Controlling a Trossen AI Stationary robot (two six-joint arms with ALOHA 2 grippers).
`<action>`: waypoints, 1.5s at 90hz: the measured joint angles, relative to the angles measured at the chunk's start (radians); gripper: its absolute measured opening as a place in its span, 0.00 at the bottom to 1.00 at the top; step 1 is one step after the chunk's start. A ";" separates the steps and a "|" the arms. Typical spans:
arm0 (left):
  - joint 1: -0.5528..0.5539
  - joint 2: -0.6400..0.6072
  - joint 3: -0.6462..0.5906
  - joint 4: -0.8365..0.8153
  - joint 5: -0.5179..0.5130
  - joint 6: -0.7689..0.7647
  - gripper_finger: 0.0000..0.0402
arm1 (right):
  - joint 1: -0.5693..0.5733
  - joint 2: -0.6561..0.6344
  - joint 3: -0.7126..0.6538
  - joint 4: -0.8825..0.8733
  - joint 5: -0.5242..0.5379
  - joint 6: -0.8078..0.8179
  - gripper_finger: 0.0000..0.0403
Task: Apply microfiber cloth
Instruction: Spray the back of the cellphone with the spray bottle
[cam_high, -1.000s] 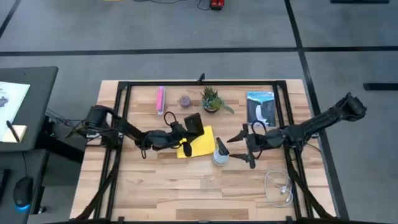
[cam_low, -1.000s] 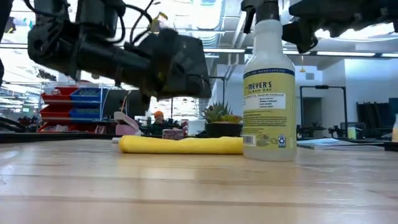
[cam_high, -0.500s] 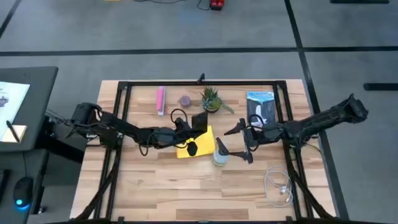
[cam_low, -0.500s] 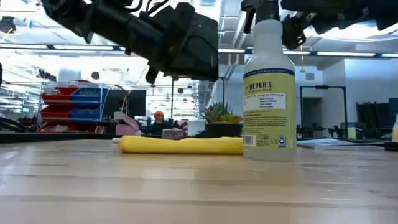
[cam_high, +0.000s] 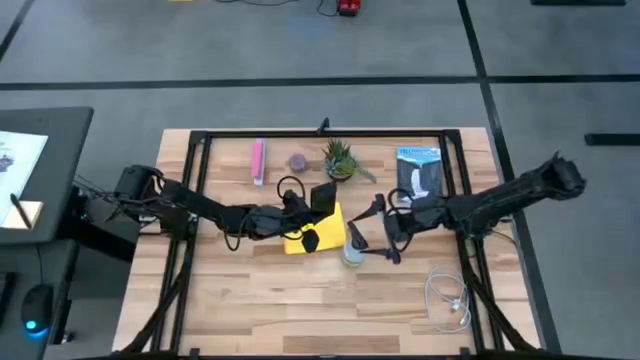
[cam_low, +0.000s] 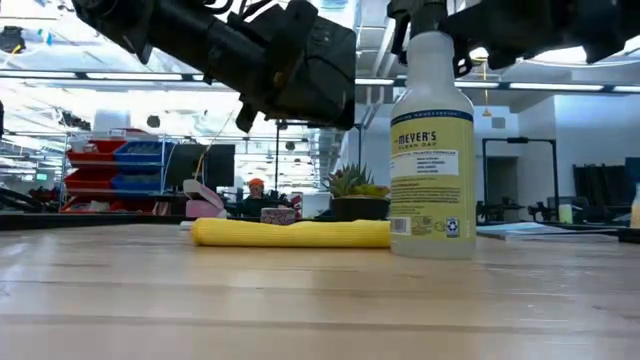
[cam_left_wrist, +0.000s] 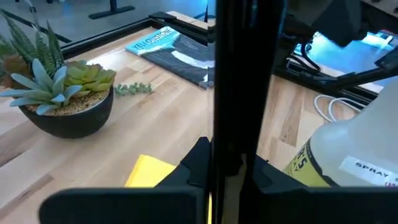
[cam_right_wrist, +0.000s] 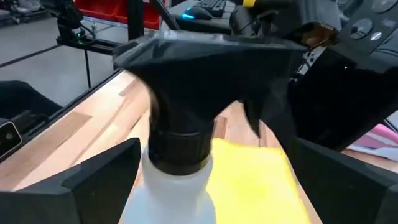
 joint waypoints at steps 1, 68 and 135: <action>0.000 0.000 0.000 0.000 0.000 -0.001 0.03 | 0.000 0.002 0.000 0.003 0.000 0.000 0.98; -0.003 0.000 0.000 0.098 -0.001 -0.139 0.03 | -0.033 0.021 0.000 0.101 -0.055 0.088 0.98; -0.008 0.000 0.000 0.090 0.013 -0.116 0.03 | -0.020 0.132 0.000 0.211 -0.049 0.078 0.98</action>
